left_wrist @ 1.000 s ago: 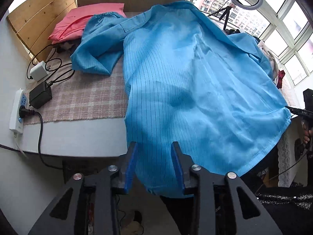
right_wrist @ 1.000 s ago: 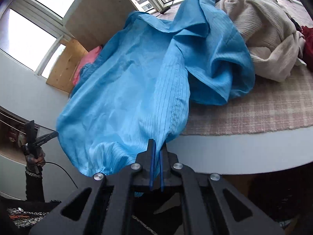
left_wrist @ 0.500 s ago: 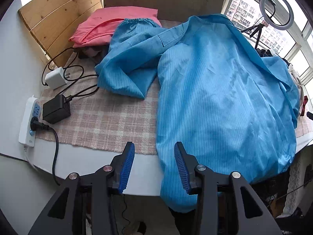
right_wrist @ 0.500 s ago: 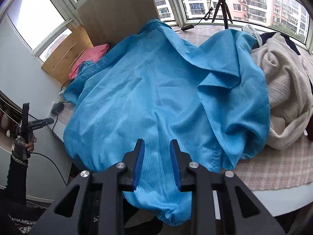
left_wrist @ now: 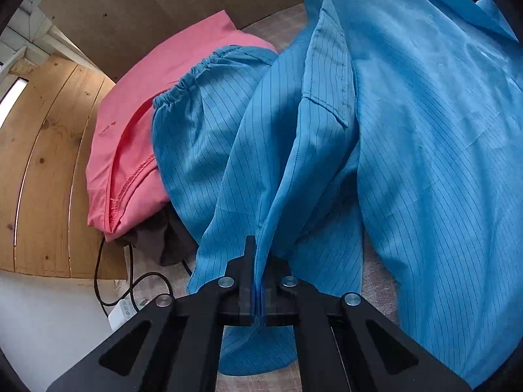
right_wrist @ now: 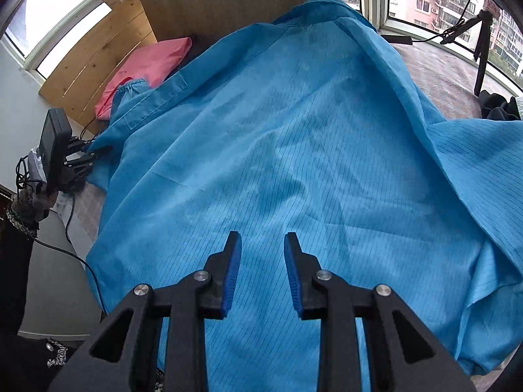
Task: Fold clothes
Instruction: 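Open both tools and release the coat flat on the platform, then grasp the blue coat sleeve with the left tool and fold it over the coat body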
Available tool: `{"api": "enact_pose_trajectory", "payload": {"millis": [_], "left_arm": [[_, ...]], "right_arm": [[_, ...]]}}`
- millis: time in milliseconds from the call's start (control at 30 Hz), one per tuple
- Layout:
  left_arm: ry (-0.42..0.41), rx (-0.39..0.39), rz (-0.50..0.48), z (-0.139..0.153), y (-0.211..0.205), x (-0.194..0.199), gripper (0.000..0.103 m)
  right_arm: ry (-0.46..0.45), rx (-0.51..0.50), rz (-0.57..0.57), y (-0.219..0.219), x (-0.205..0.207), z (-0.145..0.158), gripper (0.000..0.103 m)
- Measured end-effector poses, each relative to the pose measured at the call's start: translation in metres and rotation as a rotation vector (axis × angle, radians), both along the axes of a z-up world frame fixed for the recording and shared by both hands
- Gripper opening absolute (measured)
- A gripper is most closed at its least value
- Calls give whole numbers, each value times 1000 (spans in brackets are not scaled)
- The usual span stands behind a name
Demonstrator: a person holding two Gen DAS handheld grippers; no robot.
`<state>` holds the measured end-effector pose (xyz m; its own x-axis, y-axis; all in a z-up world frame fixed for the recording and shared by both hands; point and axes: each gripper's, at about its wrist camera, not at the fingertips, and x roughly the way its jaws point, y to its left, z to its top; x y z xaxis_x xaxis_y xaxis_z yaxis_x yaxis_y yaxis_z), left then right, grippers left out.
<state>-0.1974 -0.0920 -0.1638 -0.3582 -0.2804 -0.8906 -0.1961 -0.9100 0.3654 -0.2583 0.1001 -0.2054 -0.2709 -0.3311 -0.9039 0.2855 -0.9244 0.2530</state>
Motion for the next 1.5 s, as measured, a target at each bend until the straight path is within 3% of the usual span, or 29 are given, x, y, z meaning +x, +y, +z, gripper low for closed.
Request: {"api": "enact_pose_trajectory", "payload": {"millis": [67,133,267,333,400,500,567,633,767,1067,1167,1233,1300,1367,1433,1500], "left_arm": [[15,68,14,17,-18,-11,1],[68,67,28,49,-34,-23,1],[244,51,102,140,-82,-62,1],[320,-1,134,175,-101,-89,3],[319,-53,174,186,-114,-122,14],[221,-50,209,169,-127,-149,39],[204,-63,193,158,-126,-144,40],[205,-64,189,153,-122,-129,45],[205,-39,204,145,-120,-92,51],[156,2,207,113,-90,-39,51],[137,16,221,105,-82,-30,51],[125,26,230,99,-77,-24,51],[112,35,240,94,-71,-17,51],[102,35,247,90,-67,-12,51],[107,31,262,91,-68,-6,51],[116,38,283,93,-73,0,52]], "right_arm": [[-11,39,-6,-3,-9,-11,28],[-34,45,-24,-1,-17,-24,28],[-67,51,-77,11,-35,-41,28],[-79,62,-89,15,-45,-48,28],[-91,74,-101,20,-54,-56,28],[-99,92,-119,28,-68,-66,28],[-90,107,-133,35,-75,-69,33],[-85,213,-183,47,-82,-64,37],[-32,267,-285,89,-87,-40,37],[90,385,-516,182,-99,14,37],[122,297,-411,174,-103,21,37],[171,393,-302,156,-124,12,37],[174,636,-339,163,-152,-2,35],[122,610,-435,188,-171,-4,36],[124,456,-480,198,-168,8,37],[157,394,-456,187,-154,22,37]]}}
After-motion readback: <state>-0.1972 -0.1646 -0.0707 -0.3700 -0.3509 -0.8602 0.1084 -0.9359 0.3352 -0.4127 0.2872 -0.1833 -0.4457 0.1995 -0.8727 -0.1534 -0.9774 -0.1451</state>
